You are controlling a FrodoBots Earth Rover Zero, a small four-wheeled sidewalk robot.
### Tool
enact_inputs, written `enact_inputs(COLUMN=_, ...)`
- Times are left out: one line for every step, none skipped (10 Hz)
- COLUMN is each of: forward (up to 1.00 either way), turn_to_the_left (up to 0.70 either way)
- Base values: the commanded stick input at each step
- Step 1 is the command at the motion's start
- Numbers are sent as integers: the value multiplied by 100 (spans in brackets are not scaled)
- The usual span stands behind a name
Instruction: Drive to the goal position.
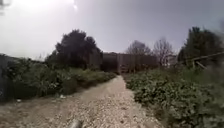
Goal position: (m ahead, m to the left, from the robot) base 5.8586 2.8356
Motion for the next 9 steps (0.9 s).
enact_inputs(forward=100, turn_to_the_left=0)
enact_inputs(forward=100, turn_to_the_left=0)
enact_inputs(forward=100, turn_to_the_left=0)
enact_inputs(forward=100, turn_to_the_left=0)
enact_inputs(forward=100, turn_to_the_left=0)
enact_inputs(forward=100, turn_to_the_left=0)
enact_inputs(forward=100, turn_to_the_left=-11)
enact_inputs(forward=100, turn_to_the_left=-32)
enact_inputs(forward=100, turn_to_the_left=-20)
